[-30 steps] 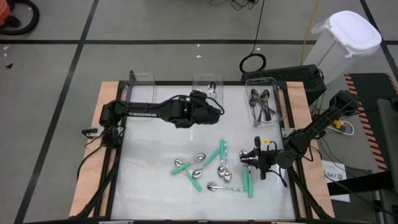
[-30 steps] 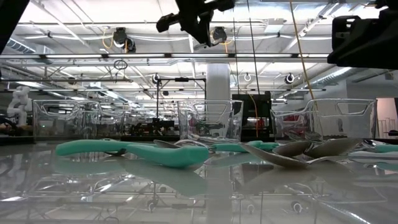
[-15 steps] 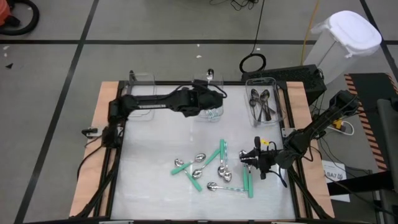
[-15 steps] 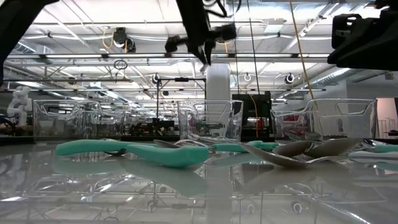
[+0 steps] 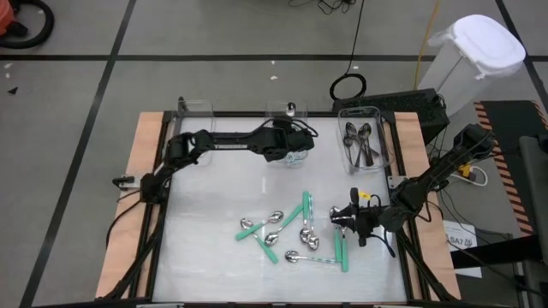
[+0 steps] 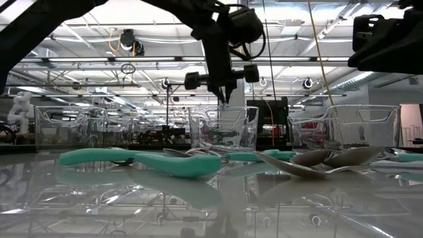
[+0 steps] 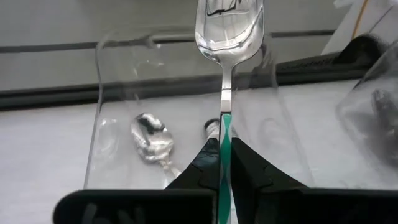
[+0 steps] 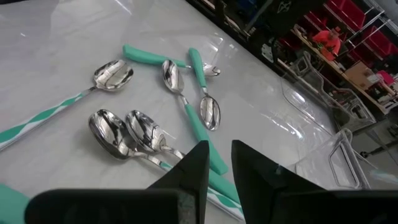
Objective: Sort silverware by color (type)
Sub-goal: Put the white-green spoon into the middle transparent bin
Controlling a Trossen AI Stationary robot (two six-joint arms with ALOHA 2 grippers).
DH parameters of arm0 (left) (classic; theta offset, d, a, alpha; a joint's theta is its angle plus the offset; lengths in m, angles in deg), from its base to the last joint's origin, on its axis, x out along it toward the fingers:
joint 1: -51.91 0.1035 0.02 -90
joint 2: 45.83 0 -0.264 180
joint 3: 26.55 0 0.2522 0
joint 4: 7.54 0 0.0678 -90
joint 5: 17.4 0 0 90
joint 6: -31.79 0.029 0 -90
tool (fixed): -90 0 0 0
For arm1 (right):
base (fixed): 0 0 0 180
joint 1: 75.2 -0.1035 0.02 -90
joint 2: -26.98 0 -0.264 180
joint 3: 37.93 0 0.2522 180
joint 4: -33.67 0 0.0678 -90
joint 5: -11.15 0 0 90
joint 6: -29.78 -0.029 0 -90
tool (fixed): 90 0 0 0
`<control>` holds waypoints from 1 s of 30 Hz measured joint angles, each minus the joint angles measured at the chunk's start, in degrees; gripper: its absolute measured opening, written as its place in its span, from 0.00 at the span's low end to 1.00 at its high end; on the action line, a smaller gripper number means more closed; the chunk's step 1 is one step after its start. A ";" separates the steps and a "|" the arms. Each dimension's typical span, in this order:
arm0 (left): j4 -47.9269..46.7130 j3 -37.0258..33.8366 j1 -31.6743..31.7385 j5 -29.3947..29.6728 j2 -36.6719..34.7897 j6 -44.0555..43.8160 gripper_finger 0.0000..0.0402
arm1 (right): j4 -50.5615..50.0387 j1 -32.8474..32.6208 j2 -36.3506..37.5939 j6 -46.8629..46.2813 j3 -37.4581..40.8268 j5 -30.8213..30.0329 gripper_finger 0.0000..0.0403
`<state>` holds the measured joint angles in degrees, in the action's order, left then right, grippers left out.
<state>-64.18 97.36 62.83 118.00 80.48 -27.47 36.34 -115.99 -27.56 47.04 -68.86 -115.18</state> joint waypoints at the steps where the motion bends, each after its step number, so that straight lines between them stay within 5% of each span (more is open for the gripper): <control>1: -0.21 0.00 0.00 0.02 0.51 -0.28 0.03 | 0.04 0.00 0.00 0.00 0.00 0.00 0.16; 30: -0.86 -0.08 0.82 -0.98 5.78 -2.36 0.08 | 0.00 -0.01 -0.02 -0.04 0.02 0.15 0.16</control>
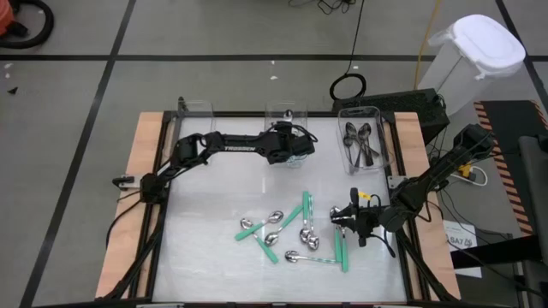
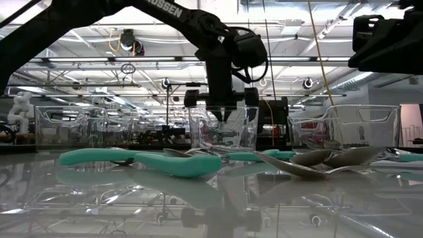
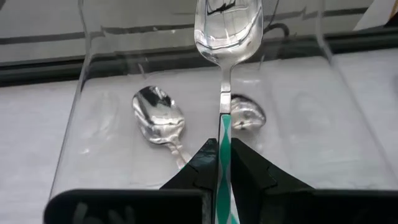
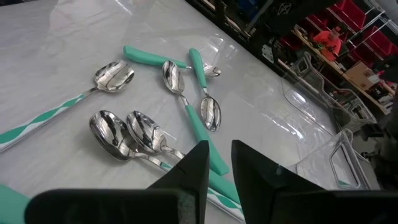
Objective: Sort silverware by color (type)
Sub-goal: Put the white-green spoon into the middle transparent bin
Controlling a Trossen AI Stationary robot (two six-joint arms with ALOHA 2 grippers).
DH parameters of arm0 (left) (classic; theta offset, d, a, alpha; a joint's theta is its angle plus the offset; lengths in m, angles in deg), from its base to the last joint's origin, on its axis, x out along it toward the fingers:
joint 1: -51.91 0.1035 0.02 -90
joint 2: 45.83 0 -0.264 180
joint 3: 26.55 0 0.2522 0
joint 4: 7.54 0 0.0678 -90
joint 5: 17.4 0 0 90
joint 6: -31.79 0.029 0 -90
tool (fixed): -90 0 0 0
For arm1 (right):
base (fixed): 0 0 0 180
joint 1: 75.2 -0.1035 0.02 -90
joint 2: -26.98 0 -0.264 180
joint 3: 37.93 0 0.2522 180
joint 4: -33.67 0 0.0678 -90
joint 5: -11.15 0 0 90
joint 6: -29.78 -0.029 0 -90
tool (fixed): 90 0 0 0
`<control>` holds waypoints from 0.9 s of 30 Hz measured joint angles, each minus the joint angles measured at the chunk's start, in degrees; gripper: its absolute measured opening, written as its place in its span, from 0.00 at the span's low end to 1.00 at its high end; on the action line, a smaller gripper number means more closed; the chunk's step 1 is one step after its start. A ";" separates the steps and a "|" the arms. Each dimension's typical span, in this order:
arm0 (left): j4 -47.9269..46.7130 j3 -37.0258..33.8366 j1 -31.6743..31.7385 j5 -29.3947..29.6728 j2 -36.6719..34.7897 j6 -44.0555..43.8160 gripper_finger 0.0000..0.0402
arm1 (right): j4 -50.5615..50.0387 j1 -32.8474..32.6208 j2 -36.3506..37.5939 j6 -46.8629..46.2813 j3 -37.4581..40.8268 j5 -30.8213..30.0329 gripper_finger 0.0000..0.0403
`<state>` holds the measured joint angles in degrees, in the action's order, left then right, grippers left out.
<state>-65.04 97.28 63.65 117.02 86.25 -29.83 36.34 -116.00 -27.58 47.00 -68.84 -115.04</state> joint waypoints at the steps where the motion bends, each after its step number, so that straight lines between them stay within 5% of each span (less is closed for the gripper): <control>1: 0.07 0.03 -0.04 0.02 0.03 0.00 0.08 | -0.03 0.00 0.00 0.00 0.00 0.00 0.16; 22: -4.68 0.03 -0.40 -3.62 0.22 -1.70 0.19 | -0.08 -0.01 0.00 0.00 -0.15 -0.02 0.16; 27: -11.74 2.74 -1.48 -4.38 0.22 -1.65 0.19 | 0.04 -0.01 0.00 -2.06 -2.46 -0.02 0.16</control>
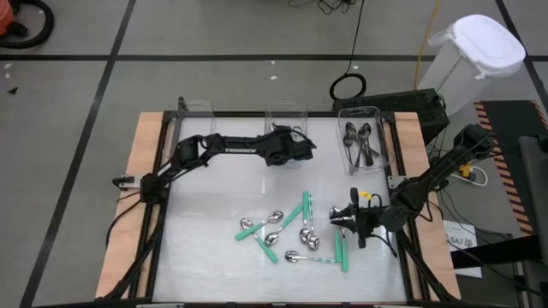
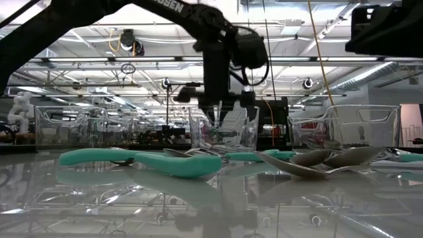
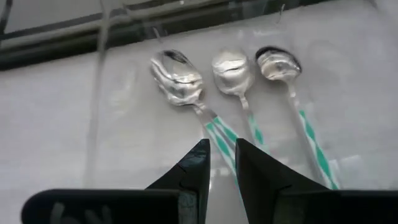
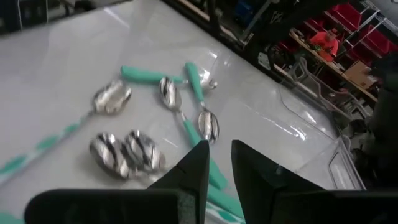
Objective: Sort silverware by color (type)
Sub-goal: Put the white-green spoon into the middle transparent bin
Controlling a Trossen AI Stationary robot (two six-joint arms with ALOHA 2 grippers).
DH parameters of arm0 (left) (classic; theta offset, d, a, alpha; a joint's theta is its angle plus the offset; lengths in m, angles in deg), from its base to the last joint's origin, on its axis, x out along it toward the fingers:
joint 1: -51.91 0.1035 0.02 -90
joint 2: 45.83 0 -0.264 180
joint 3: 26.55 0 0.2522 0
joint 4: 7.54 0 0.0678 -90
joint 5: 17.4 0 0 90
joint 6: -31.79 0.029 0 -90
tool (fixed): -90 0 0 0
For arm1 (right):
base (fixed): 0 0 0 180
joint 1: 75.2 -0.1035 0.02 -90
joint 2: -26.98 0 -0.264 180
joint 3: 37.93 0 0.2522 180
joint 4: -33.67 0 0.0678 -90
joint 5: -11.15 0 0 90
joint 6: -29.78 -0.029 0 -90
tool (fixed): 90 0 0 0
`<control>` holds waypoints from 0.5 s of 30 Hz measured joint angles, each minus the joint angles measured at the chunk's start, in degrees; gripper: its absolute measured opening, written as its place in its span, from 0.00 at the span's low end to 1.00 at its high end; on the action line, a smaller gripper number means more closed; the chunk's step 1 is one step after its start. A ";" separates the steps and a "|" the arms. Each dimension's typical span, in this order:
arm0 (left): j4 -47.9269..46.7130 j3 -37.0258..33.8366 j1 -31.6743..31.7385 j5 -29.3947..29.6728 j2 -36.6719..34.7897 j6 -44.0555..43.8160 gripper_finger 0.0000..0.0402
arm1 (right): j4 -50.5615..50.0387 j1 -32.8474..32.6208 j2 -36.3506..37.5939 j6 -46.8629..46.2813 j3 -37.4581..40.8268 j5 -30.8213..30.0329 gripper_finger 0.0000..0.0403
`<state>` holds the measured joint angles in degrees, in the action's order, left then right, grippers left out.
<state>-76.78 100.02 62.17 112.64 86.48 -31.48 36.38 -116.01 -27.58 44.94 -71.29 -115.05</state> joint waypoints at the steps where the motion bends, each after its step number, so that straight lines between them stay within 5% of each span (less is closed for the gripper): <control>1: -2.32 1.58 -0.41 0.01 0.00 0.17 0.20 | -0.04 0.00 0.00 -0.93 -0.43 0.00 0.16; 6: -15.62 11.88 -4.25 1.77 -0.02 2.53 0.20 | -0.02 0.00 0.00 -6.82 -1.26 -0.30 0.16; 15: -29.63 21.75 -20.31 16.32 -0.24 10.64 0.20 | -1.33 0.00 0.00 -17.26 -1.28 0.33 0.16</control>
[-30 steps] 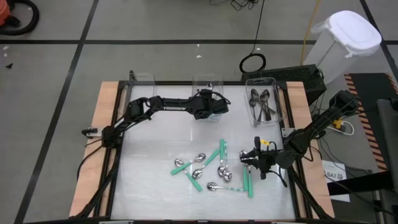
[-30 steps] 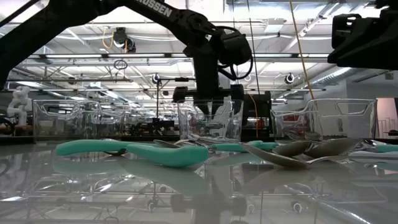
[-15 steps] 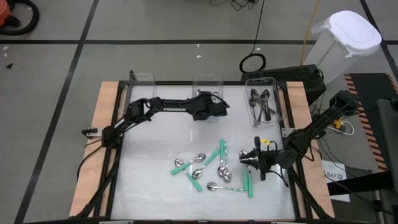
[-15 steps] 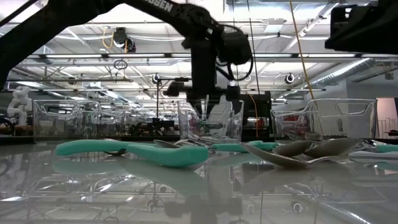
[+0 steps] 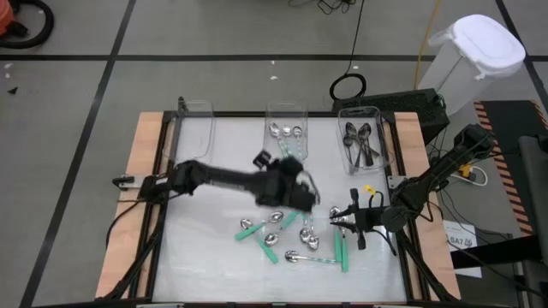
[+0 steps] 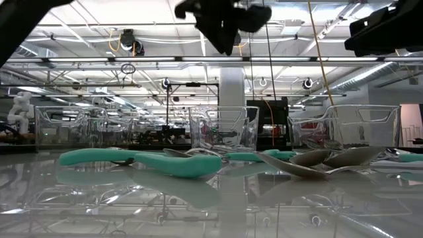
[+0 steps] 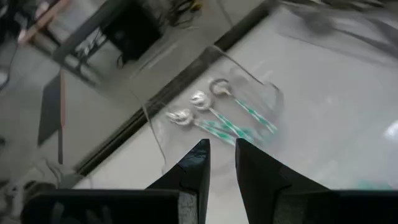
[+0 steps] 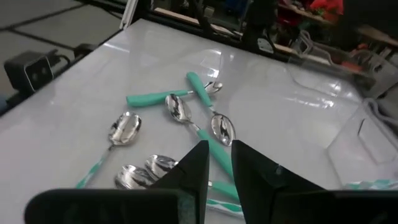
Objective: Sort silverware by color (type)
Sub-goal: Put the white-green spoon into the middle transparent bin
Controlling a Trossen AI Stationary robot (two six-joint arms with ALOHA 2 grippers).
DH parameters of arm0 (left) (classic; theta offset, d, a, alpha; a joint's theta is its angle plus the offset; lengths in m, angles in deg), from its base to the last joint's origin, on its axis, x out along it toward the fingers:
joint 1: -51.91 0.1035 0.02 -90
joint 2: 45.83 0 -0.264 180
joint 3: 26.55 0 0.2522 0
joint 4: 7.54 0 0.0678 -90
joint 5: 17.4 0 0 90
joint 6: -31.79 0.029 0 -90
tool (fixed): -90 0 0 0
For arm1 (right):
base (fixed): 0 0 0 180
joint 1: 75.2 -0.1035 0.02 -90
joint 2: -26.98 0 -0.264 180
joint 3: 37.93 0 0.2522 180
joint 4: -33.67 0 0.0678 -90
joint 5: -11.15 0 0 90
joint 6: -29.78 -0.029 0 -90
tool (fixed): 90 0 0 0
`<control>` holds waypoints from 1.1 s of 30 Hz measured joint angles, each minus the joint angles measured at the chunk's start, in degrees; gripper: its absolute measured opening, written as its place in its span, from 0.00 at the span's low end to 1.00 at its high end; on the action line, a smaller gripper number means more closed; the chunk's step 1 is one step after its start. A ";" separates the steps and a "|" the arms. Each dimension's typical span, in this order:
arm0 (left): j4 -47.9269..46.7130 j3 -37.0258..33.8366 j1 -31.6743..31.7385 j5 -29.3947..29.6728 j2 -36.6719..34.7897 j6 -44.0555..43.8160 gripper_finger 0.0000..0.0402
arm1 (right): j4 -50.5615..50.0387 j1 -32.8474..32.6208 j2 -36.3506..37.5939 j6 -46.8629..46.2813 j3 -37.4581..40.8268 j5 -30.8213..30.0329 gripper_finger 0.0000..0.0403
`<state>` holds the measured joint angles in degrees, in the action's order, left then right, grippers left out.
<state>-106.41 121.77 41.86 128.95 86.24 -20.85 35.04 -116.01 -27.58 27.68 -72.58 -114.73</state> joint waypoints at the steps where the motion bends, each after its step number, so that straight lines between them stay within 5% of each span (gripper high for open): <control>1: -1.11 0.00 -1.51 0.12 0.00 0.09 0.20 | 0.09 0.00 0.00 -1.11 0.00 0.02 0.16; 9: -4.62 -0.12 -9.89 -9.92 0.13 -1.11 0.20 | -0.08 -0.12 -7.14 -7.76 -4.91 4.20 0.16; 22: -4.11 -3.83 -23.17 -0.45 1.11 -3.76 0.20 | -28.56 -3.47 -32.40 -21.63 -32.85 15.39 0.19; 27: 1.52 -10.33 -25.99 -0.72 1.16 -7.09 0.19 | -31.34 -5.00 -39.07 -25.20 -38.29 15.32 0.29; 33: 18.27 -17.32 -28.24 -1.43 1.16 1.59 0.13 | -30.94 -5.11 -45.45 -27.87 -38.69 15.08 0.42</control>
<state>-88.14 104.45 13.63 127.53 87.39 -19.26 4.10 -121.13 -73.03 -0.20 -111.26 -99.64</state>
